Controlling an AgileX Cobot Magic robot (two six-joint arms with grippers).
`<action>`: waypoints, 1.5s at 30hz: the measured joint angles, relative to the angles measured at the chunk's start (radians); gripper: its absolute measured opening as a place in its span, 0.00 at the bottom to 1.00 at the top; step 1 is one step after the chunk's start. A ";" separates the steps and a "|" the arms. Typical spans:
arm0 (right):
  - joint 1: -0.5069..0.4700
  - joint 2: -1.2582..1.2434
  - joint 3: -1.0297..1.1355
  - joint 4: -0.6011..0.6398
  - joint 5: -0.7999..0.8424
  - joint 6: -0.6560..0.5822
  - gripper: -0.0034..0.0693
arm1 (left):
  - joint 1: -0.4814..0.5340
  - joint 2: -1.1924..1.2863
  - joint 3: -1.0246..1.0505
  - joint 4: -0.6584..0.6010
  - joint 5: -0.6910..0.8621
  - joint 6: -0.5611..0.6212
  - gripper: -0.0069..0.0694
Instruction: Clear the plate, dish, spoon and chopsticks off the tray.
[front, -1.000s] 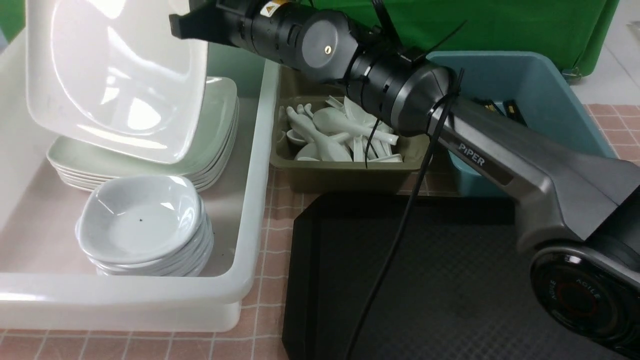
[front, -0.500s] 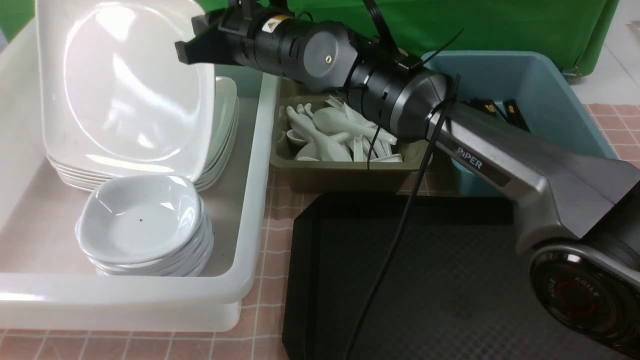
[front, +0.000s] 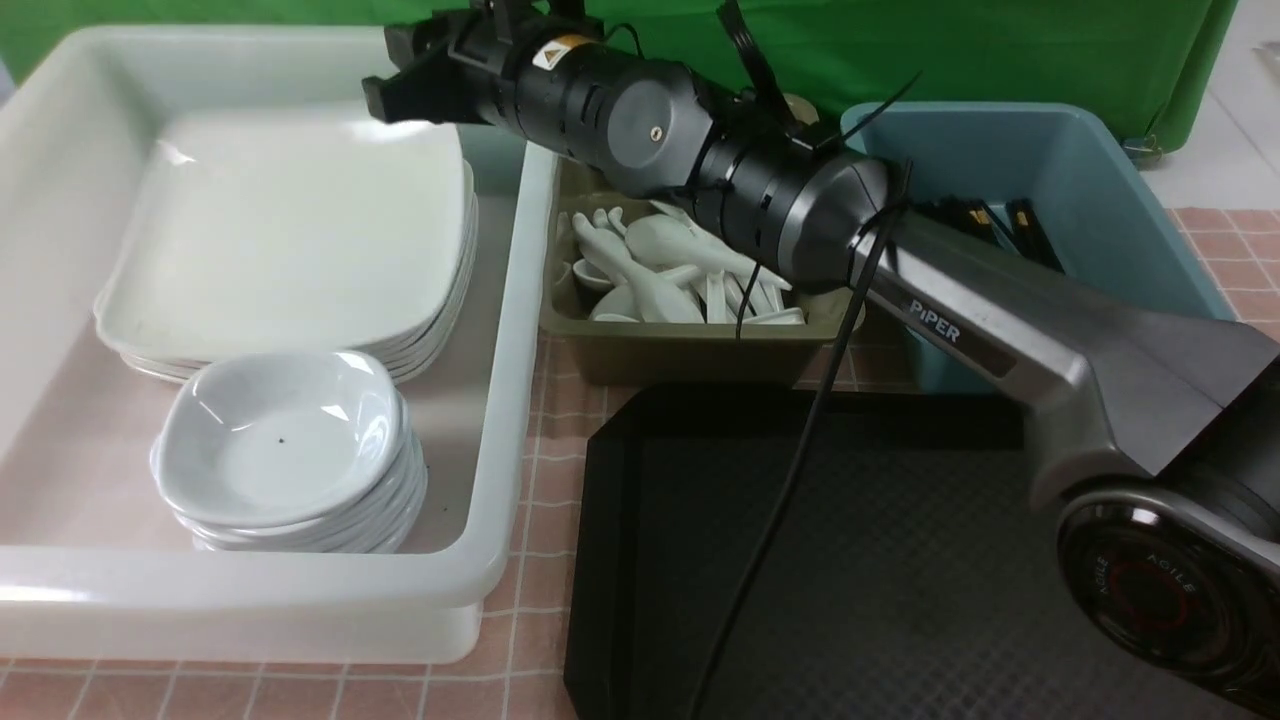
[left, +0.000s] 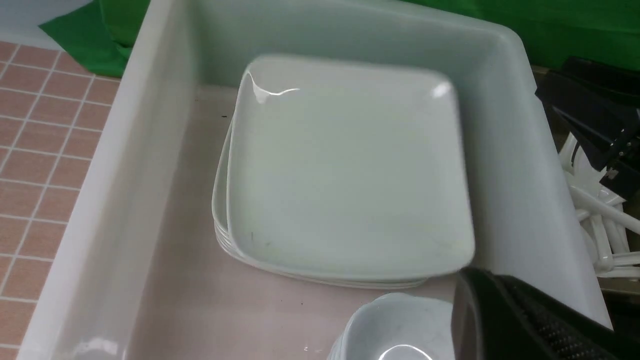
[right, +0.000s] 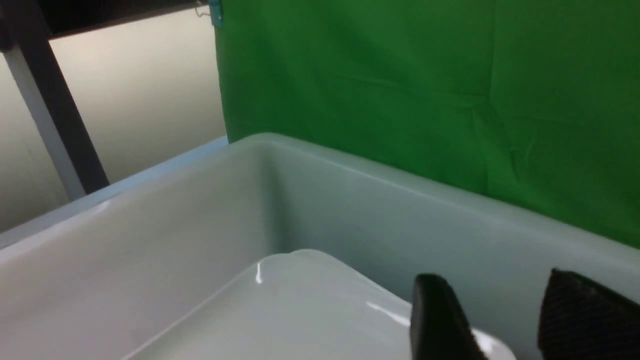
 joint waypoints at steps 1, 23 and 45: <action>0.000 0.000 0.000 0.000 -0.002 0.000 0.54 | 0.000 0.000 0.000 0.000 0.000 0.000 0.10; -0.271 -0.532 0.021 -0.302 1.238 0.230 0.09 | -0.296 0.280 0.001 0.122 -0.012 -0.005 0.10; -0.725 -2.062 1.564 -0.477 0.393 0.427 0.09 | -0.890 -0.062 0.103 0.105 -0.086 -0.006 0.10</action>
